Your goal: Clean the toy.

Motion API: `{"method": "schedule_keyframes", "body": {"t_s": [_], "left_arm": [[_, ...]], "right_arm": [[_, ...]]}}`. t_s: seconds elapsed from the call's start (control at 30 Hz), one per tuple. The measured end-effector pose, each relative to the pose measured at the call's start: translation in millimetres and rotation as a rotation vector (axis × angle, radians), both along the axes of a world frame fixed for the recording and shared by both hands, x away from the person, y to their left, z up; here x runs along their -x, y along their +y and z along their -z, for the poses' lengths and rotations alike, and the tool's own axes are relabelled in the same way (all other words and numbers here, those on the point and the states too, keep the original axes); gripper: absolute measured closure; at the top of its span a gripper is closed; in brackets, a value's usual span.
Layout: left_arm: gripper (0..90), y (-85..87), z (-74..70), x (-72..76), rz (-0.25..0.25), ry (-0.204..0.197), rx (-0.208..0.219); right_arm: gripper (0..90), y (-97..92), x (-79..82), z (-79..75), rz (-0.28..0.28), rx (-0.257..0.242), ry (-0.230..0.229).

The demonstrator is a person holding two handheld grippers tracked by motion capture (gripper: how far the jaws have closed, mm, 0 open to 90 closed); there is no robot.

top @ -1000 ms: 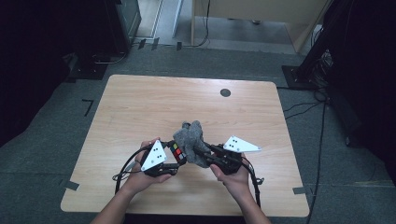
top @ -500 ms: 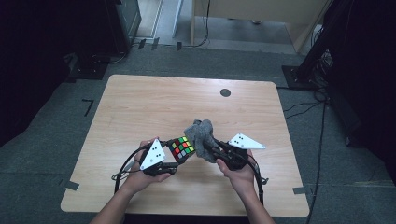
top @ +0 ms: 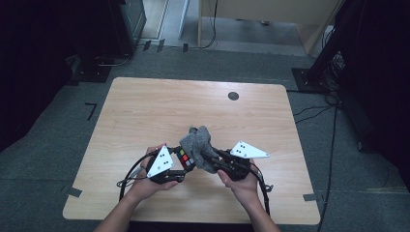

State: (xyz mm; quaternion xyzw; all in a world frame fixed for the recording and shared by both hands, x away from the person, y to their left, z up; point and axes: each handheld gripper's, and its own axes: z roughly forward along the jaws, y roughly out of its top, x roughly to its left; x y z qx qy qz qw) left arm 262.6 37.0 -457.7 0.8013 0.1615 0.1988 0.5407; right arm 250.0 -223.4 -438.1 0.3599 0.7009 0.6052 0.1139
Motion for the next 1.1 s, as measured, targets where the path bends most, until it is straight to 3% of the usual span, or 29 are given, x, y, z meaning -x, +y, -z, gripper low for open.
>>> {"method": "schedule_keyframes", "body": {"t_s": [0.2,0.33,0.5,0.6,0.67,0.77,0.97,1.1], "left_arm": [[34.6,3.5,-0.4,-2.7,-0.01,0.008,0.006],[34.6,1.9,1.7,-3.1,-0.012,0.01,-0.011],[34.6,-3.7,5.1,-1.8,-0.008,0.011,-0.04],[34.6,-4.2,4.1,-0.6,-0.002,0.012,-0.036],[34.6,-2.8,2.5,-0.3,0.002,0.008,-0.029],[34.6,1.2,-0.7,-0.5,0.007,0.006,0.001],[34.6,7.6,-2.7,-3.7,-0.011,0.009,0.022],[34.6,4.9,0.6,-4.3,-0.015,0.01,-0.011]], "right_arm": [[72.4,-11.8,-8.1,7.0,0.08,0.035,0.045],[72.4,-14.0,-7.0,3.9,0.092,0.025,0.033],[72.2,-3.0,3.0,-8.3,0.013,-0.027,-0.004],[72.1,7.5,8.3,-10.6,-0.039,-0.007,-0.023],[72.1,9.6,7.7,-7.8,-0.043,0.002,-0.02],[72.1,2.8,2.2,-2.2,-0.015,-0.003,0.002],[72.3,-13.5,-7.7,5.4,0.085,0.041,0.041],[72.4,-15.9,-4.0,-3.2,0.08,-0.011,0.026]]}}
